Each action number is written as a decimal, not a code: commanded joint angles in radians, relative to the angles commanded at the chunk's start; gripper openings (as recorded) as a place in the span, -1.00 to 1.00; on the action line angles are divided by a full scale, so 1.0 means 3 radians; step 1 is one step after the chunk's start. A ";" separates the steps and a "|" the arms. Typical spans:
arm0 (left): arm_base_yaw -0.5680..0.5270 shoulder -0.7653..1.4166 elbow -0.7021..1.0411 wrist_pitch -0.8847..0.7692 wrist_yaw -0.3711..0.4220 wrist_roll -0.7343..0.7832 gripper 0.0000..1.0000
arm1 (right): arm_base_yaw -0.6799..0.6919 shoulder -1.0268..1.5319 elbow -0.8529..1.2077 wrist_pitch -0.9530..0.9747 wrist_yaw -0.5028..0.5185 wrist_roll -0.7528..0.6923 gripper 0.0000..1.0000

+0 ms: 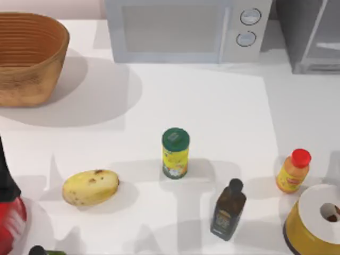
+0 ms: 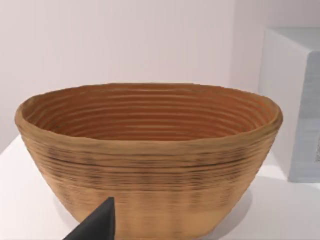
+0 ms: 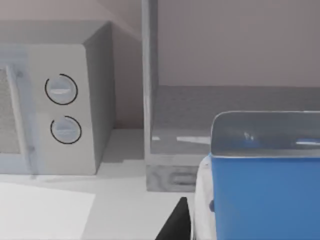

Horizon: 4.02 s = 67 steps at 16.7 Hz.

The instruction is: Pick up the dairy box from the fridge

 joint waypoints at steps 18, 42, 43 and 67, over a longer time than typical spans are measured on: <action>0.0000 0.0000 0.0000 0.0000 0.0000 0.0000 1.00 | 0.0307 0.3627 0.1206 0.2299 -0.1215 0.0045 -1.00; 0.0000 0.0000 0.0000 0.0000 0.0000 0.0000 1.00 | 0.0267 0.7287 0.2556 0.4787 -0.2116 0.0066 -1.00; 0.0000 0.0000 0.0000 0.0000 0.0000 0.0000 1.00 | 0.0267 0.7287 0.2556 0.4787 -0.2116 0.0066 -1.00; 0.0000 0.0000 0.0000 0.0000 0.0000 0.0000 1.00 | 0.0593 0.7794 0.3363 0.4475 -0.1785 0.0053 0.21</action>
